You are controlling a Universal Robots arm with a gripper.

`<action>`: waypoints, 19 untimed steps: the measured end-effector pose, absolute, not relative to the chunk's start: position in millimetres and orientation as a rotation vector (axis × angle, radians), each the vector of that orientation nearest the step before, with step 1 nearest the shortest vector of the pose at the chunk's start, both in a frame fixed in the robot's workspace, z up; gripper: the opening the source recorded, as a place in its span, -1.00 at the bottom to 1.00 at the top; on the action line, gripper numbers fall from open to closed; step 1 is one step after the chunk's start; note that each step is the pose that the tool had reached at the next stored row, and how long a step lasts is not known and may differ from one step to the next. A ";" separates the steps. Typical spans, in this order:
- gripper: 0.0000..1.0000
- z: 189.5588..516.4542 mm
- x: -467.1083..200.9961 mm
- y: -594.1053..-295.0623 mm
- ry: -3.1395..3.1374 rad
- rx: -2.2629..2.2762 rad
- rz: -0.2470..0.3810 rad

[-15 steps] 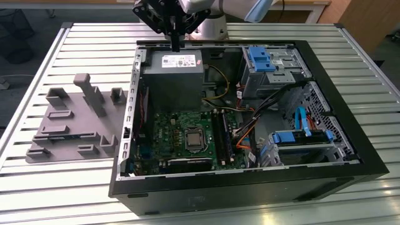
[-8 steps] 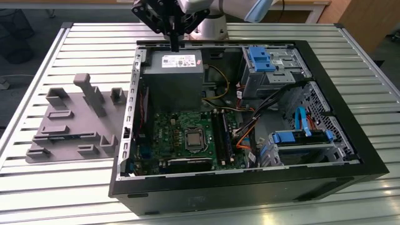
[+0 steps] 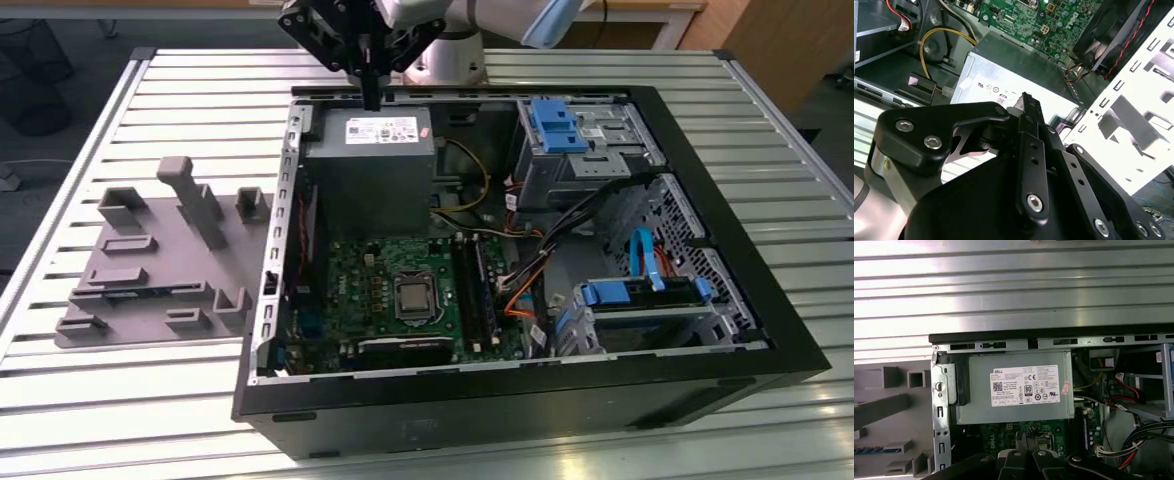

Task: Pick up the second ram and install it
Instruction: 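Reach for the second ram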

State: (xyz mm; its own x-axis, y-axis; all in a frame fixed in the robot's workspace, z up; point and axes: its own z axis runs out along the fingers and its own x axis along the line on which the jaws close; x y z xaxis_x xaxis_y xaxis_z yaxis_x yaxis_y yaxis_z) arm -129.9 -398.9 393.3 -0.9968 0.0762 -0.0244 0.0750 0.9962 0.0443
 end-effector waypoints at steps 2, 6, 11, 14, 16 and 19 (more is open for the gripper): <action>-0.79 393.3 -130.4 -398.9 3.113 0.118 0.068; -0.79 393.3 -131.4 -398.9 3.112 0.118 0.068; -0.79 393.3 -133.0 -398.9 3.112 0.118 0.068; -0.79 393.3 -134.2 -398.9 3.112 0.118 0.068; -0.79 393.3 -134.9 -398.9 3.113 0.118 0.068; -0.79 393.3 -135.9 -398.9 3.112 0.118 0.068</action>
State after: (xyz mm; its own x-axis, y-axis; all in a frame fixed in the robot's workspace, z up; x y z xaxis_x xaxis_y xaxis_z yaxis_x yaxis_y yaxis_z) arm -135.9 -398.9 393.3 -0.9968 0.0763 -0.0245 0.0751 0.9962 0.0444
